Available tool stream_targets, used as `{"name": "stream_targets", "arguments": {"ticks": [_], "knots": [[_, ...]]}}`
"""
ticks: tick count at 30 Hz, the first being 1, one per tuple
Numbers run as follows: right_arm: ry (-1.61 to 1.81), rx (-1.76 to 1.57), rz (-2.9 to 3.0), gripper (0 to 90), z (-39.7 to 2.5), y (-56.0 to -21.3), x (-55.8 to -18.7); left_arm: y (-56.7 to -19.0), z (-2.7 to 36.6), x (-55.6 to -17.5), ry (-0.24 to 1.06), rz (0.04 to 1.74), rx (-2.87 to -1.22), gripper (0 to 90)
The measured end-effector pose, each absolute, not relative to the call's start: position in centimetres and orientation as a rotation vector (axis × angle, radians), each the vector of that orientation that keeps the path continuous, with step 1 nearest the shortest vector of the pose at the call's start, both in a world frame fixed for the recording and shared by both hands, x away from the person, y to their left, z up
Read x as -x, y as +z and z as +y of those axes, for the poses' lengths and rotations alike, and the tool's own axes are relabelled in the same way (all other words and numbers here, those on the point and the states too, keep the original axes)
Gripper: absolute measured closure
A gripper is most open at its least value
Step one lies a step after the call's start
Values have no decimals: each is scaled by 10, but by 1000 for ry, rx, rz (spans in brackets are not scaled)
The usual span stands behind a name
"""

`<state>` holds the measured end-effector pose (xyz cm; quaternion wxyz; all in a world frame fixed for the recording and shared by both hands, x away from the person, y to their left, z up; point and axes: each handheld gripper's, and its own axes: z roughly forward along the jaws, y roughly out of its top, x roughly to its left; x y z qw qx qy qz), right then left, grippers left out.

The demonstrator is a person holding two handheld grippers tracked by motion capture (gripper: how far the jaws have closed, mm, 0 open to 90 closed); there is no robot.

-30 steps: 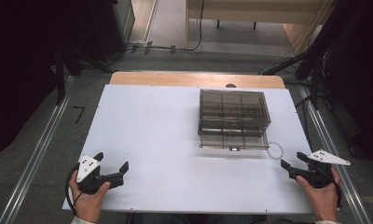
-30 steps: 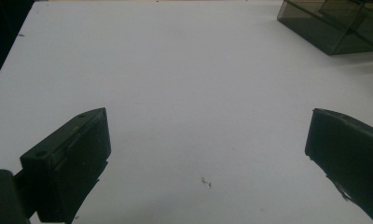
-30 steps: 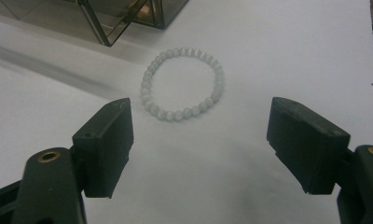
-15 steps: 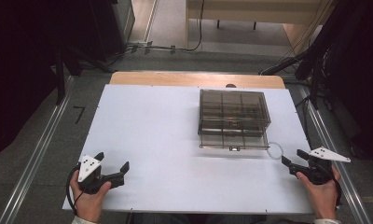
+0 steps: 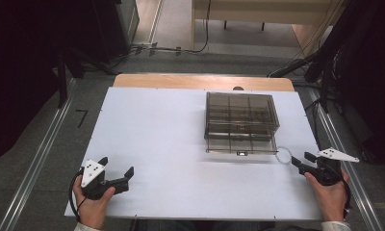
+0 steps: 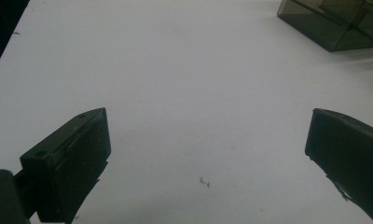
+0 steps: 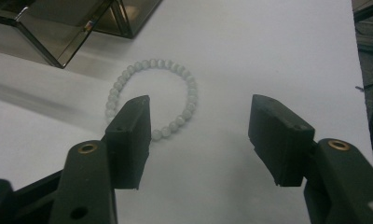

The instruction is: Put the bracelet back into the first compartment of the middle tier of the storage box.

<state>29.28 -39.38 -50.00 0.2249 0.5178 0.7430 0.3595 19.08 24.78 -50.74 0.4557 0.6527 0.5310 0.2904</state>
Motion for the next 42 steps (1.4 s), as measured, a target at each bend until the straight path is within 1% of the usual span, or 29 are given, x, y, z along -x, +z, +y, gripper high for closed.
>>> {"name": "stream_targets", "arguments": {"ticks": [12, 22, 26, 31, 40, 42], "knots": [[950, -1435, 2049, 438, -388, -500, -302, -507, 247, -192, 718, 1305, -1613, 3], [923, -1445, 2063, 498, -386, -503, -307, -507, 247, -192, 714, 1304, -1613, 4], [913, -1444, 2076, 542, -385, -503, -307, -507, 247, -192, 715, 1305, -1609, 3], [913, -1441, 2085, 566, -384, -504, -308, -507, 247, -192, 715, 1305, -1611, 4], [908, -1454, 2092, 677, -381, -504, -307, -507, 247, -192, 716, 1306, -1613, 4], [909, -1452, 2098, 714, -380, -504, -307, -507, 247, -192, 716, 1305, -1612, 4]]}}
